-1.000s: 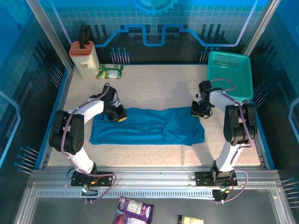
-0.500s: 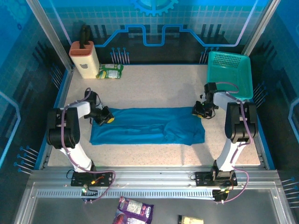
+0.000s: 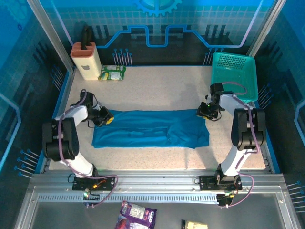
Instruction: Fold the inside-out t-shirt
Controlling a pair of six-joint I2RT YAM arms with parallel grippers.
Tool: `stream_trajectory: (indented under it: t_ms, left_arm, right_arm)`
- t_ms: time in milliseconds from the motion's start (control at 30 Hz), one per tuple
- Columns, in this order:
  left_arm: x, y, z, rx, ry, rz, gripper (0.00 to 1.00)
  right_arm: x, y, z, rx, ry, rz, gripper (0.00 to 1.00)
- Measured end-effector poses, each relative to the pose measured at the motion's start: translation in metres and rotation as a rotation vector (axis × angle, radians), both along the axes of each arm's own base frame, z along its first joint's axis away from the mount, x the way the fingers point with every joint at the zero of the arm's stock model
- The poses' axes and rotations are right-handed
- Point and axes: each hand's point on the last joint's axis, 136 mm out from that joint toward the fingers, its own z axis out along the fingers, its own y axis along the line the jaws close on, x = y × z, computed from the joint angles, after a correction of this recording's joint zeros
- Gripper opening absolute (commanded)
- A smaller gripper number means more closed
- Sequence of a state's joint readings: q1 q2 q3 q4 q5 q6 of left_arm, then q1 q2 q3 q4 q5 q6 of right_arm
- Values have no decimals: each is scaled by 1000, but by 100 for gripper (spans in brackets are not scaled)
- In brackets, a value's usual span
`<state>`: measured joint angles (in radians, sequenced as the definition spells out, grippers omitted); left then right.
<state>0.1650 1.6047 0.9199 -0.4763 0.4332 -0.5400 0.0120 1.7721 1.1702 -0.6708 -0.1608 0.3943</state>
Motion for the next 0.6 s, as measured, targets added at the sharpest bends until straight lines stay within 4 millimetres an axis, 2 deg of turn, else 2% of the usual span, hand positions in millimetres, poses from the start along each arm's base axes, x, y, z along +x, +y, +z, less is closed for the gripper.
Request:
stream_trajectory:
  t_ms: [100,200,333,500,600]
  left_arm:
    - [-9,7,15,64,-19,16,19]
    - [-21,17,10,131,22,41,21]
    - [-34,33,-4,208,89,73,20]
    - [-40,64,-10,263,121,161,19]
    - [-43,78,-18,284,151,186,23]
  right_arm:
    - [-5,14,15,9,-30,39,36]
    - [-13,27,19,51,-25,71,35]
    - [-26,39,11,97,18,98,35]
    - [-33,49,0,135,61,120,37]
    - [-38,53,-12,138,104,134,38]
